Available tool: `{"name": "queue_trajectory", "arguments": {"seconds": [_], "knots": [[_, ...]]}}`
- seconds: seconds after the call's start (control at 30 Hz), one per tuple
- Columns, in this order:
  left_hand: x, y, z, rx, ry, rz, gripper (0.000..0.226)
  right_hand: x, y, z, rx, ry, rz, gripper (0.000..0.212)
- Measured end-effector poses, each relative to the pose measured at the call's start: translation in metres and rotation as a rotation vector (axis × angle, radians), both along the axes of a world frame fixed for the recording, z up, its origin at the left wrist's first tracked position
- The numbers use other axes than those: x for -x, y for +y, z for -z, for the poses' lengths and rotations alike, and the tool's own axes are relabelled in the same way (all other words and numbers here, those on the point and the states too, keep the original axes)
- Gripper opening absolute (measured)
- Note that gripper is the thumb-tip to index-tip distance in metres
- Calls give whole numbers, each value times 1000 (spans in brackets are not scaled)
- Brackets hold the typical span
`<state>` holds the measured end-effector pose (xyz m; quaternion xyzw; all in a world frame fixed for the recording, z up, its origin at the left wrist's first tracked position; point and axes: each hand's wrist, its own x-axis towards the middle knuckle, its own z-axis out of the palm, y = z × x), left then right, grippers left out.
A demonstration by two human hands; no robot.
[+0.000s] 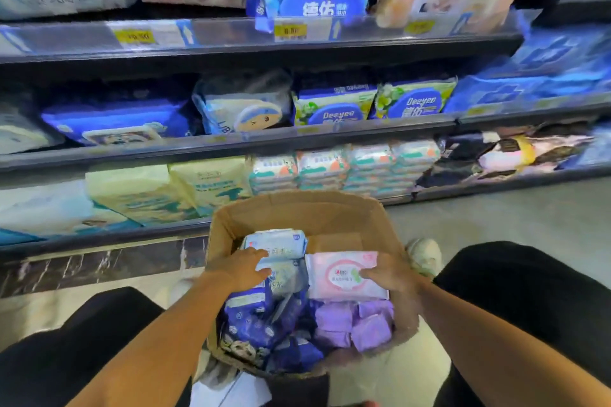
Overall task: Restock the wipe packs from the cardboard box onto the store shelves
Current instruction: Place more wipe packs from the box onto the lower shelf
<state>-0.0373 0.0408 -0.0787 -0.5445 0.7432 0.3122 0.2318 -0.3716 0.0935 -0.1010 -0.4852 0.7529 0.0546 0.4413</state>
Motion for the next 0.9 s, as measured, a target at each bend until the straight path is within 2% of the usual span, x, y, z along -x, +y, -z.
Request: {"name": "queue_trajectory", "arguments": {"seconds": [0.1,0.13,0.2,0.23,0.33,0.43,0.5,0.67,0.8,0.9], "knots": [[-1,-14,18,-22,-55,-10,64,-2,2,32,-81,-1,251,57],[-2,-19,24,-36,-65,-33,65,-4,2,42,-91,-17,305,64],[-4,-31,35,-35,-65,-108,66,-10,3,58,-112,-9,368,95],[-5,-36,40,-26,-56,-159,66,-12,4,66,-110,-6,390,106],[-2,-47,56,-10,51,-372,65,-12,6,89,-97,-68,493,111],[1,-56,75,-74,147,-595,62,3,7,125,-114,-155,617,129],[2,-63,87,-108,173,-721,63,11,8,144,-149,-211,636,125],[5,-84,108,-165,144,-1010,56,-1,1,110,-118,-296,708,117],[5,-82,117,-313,204,-1225,50,-8,2,92,-72,-343,749,83],[6,-89,124,-299,210,-1273,47,-10,2,90,-90,-381,782,76]]}}
